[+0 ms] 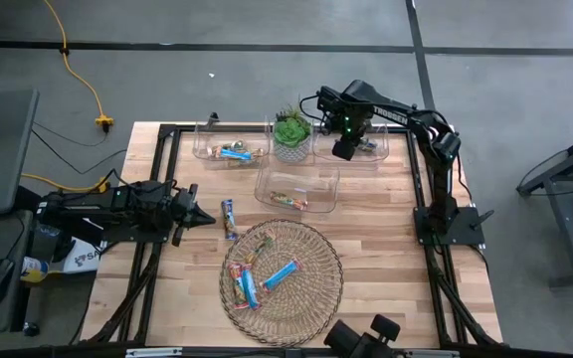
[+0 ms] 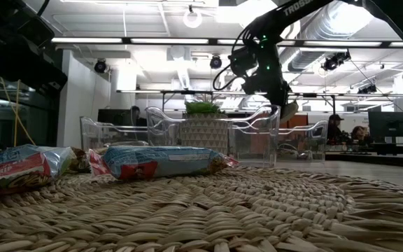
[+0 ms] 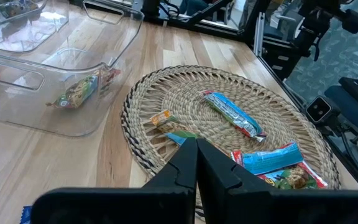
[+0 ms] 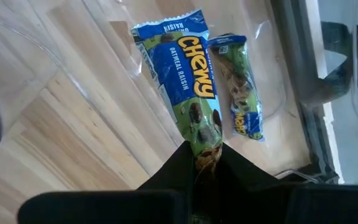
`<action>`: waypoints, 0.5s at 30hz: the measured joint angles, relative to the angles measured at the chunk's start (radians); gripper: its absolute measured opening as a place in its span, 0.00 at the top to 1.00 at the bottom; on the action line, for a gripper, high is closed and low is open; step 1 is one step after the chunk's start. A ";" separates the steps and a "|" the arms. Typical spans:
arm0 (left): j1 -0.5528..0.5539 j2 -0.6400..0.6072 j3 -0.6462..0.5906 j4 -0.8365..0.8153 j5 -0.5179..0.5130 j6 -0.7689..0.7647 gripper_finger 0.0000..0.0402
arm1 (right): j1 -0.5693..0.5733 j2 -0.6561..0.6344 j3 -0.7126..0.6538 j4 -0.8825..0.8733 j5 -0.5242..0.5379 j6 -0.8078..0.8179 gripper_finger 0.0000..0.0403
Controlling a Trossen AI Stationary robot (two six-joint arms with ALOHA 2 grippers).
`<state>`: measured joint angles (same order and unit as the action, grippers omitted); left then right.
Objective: Pick and place Granola Bars by type
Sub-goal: Put the blue granola bar into the top right transparent bin
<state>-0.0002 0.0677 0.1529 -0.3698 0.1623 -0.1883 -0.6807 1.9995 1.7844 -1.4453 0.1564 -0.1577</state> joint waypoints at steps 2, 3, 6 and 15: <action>0.000 0.000 0.000 0.000 0.000 0.000 1.00 | -0.001 0.000 0.000 0.001 -0.002 0.000 0.92; 0.000 0.000 0.000 0.000 0.000 0.000 1.00 | -0.001 0.000 0.000 0.002 -0.005 0.000 0.92; 0.000 0.000 0.000 0.000 0.000 0.000 1.00 | -0.001 0.000 0.000 0.007 -0.005 0.000 0.92; 0.000 0.000 0.000 0.000 0.001 0.000 1.00 | -0.027 0.000 0.000 -0.015 0.013 0.027 0.92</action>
<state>-0.0002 0.0677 0.1532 -0.3698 0.1631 -0.1883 -0.7081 1.9991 1.7844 -1.4601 0.1690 -0.1310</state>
